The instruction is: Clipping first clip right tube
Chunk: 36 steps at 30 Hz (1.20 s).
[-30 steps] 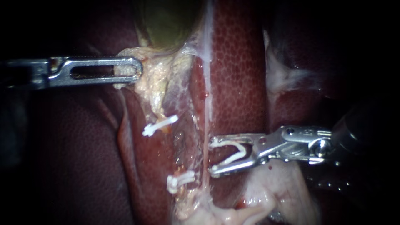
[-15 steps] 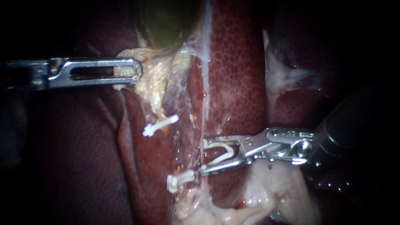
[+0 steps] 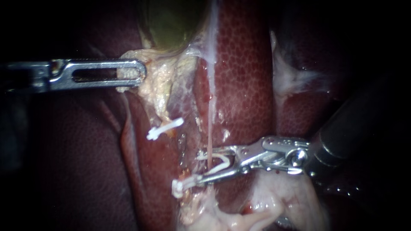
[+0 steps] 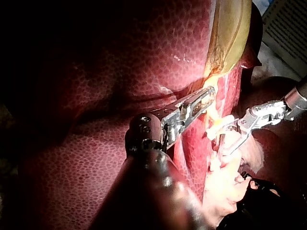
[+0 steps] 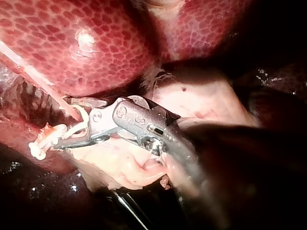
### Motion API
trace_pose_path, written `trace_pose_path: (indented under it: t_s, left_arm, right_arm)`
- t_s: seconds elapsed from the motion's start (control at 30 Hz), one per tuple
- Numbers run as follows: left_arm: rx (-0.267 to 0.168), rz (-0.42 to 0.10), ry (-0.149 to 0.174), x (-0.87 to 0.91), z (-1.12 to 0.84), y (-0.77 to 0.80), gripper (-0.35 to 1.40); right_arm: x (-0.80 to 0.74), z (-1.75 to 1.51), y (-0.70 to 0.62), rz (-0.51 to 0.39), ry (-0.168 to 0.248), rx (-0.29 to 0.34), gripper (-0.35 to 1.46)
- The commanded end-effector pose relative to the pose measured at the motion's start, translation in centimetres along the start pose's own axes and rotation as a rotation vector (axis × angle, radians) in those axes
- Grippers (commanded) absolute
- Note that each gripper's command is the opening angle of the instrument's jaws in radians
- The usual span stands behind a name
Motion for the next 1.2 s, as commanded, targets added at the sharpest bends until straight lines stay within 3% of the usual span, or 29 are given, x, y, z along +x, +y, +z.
trace_pose_path:
  t_s: [0.03, 0.33, 0.53, 0.83, 1.2]
  left_arm:
    - [0.001, 0.000, 0.000, 0.00, 0.00, 0.00, -0.32]
    - [0.001, 0.000, 0.000, 0.00, 0.00, 0.00, -0.32]
    - [0.001, 0.000, 0.000, 0.00, 0.00, 0.00, -0.32]
    - [0.001, 0.000, 0.000, 0.01, 0.00, 0.00, -0.32]
    - [0.001, 0.000, -0.001, 0.01, 0.00, 0.00, -0.33]
  right_arm:
    - [0.00, 0.00, 0.00, 0.008, 0.004, 0.008, 0.54]
    - [-0.01, -0.01, 0.02, 0.050, 0.014, 0.026, 0.42]
    - [-0.02, -0.07, 0.04, 0.073, 0.010, 0.035, 0.05]
    - [-0.02, -0.10, 0.08, 0.085, 0.010, 0.037, -0.32]
    - [-0.03, -0.13, 0.08, 0.095, 0.008, 0.041, -0.35]
